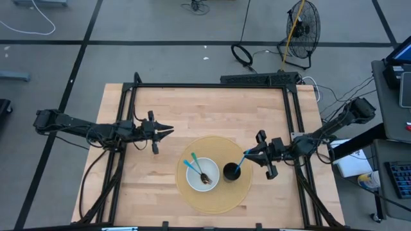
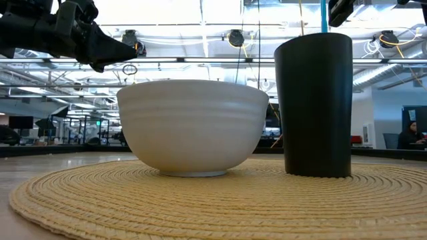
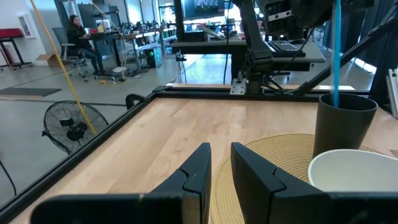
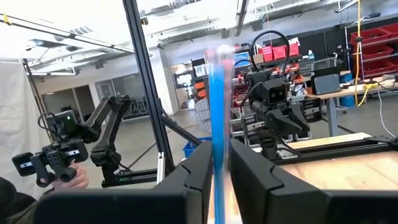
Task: Pick & Place Utensil
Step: Put the blue straw into the black cup, then return to Home Position
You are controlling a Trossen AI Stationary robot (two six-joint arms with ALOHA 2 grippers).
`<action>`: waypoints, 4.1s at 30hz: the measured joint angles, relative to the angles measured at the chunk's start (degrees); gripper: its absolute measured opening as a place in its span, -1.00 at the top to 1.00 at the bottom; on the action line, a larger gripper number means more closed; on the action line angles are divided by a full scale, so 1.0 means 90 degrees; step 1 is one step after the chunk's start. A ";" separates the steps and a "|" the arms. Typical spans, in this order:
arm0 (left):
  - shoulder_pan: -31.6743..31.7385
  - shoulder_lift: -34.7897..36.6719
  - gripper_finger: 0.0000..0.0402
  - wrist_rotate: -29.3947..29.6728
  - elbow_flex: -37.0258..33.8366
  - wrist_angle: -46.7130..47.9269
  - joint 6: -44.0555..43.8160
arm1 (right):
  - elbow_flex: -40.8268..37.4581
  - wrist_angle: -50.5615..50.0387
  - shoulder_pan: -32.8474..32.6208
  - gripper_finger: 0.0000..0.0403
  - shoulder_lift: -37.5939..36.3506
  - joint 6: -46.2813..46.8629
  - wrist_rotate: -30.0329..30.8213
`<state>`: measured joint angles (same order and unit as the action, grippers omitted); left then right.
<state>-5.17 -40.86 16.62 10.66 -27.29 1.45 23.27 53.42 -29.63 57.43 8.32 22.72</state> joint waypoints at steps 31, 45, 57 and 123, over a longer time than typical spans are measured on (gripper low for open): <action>0.0000 0.0000 0.67 0.0002 0.0000 0.0002 -0.0029 | -0.0002 0.0436 0.0584 -0.12 -0.0824 -0.1201 -0.0028; 0.0000 -0.0002 0.67 -0.0004 0.0000 -0.0498 -0.0029 | -0.0002 -0.2516 0.1544 -0.08 -0.2195 -0.1852 -0.0039; 0.0254 0.0000 0.67 -0.0939 0.0000 -0.1193 0.0231 | -0.0002 -0.4167 0.2787 -0.07 -0.2517 -0.1549 -0.1886; 0.0918 0.4208 0.67 -0.1790 -0.0002 0.3726 0.0307 | -0.2118 -0.4959 0.2737 -0.09 -0.6114 -0.1336 -0.1054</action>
<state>3.09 -2.99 0.51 10.63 6.25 4.22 4.20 8.79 -4.99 2.40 -3.71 13.23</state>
